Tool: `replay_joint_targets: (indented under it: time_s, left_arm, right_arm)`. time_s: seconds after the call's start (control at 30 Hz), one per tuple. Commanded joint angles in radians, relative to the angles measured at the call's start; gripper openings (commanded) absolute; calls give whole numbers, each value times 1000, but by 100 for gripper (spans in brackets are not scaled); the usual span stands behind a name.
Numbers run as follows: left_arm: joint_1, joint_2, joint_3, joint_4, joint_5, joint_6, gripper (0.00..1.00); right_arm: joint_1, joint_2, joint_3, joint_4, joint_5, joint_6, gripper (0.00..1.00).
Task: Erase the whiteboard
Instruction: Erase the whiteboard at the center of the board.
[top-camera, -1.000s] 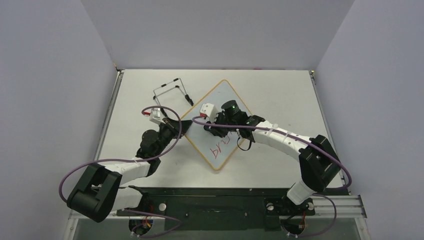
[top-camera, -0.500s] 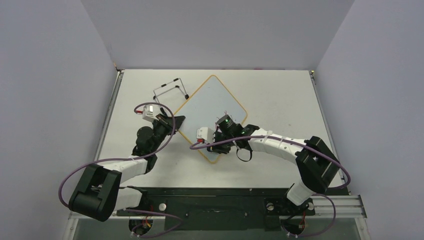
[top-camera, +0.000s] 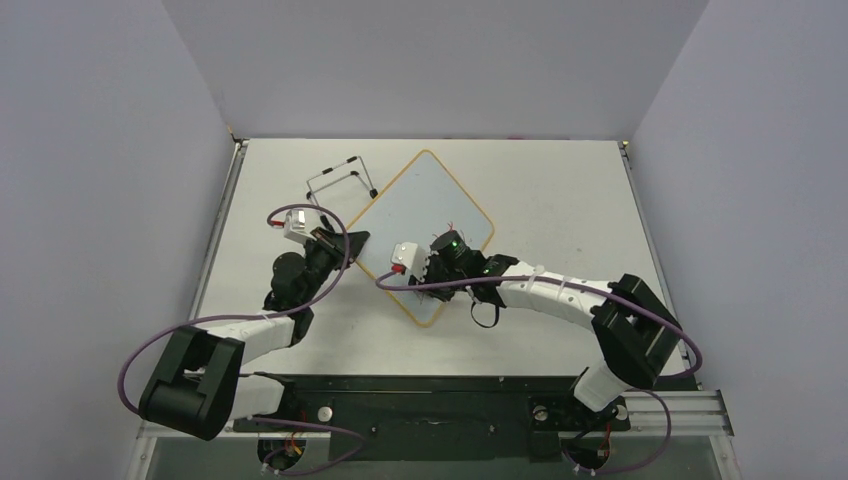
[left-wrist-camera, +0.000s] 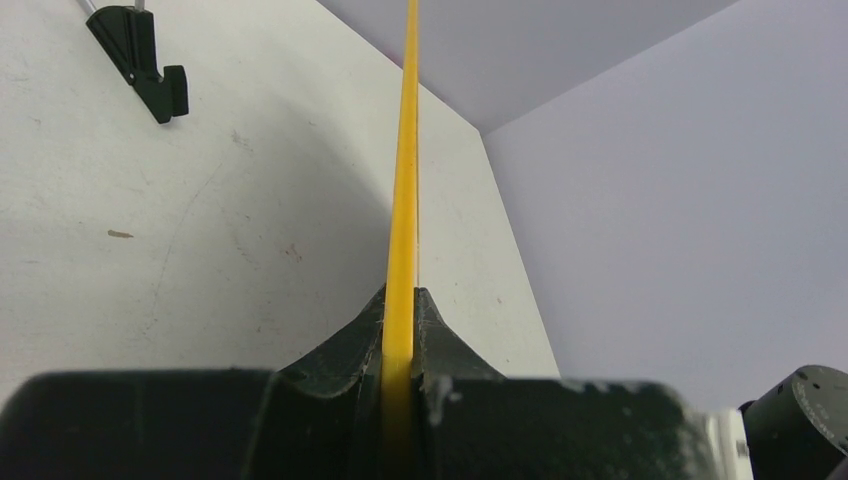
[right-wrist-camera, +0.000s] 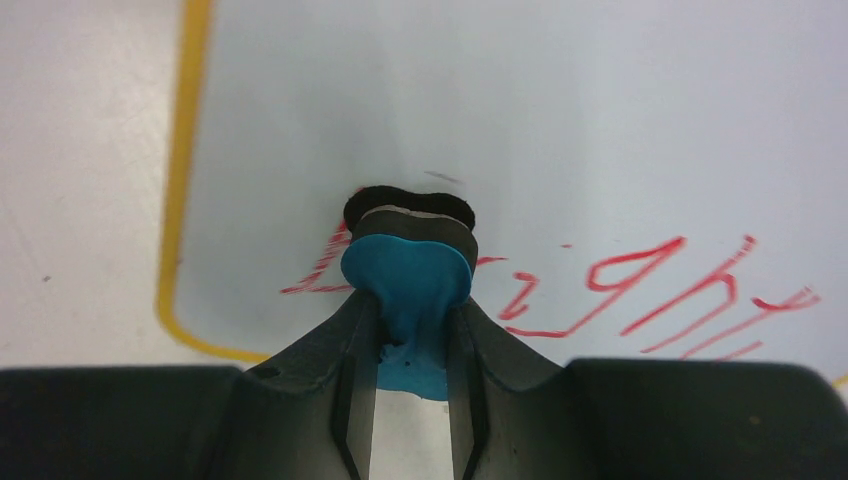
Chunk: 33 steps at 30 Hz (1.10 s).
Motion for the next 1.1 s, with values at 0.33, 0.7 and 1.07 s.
replay_joint_targets:
  time_s: [0.33, 0.7, 1.07]
  left_arm:
    - [4, 2, 49, 183, 54, -46, 0]
    - [4, -11, 35, 185, 59, -46, 0]
    - [4, -14, 34, 193, 71, -42, 0]
  right_arm:
    - [-82, 10, 27, -55, -133, -35, 0]
    - [48, -19, 88, 49, 22, 60, 0]
    - [-73, 31, 78, -95, -88, -54, 0]
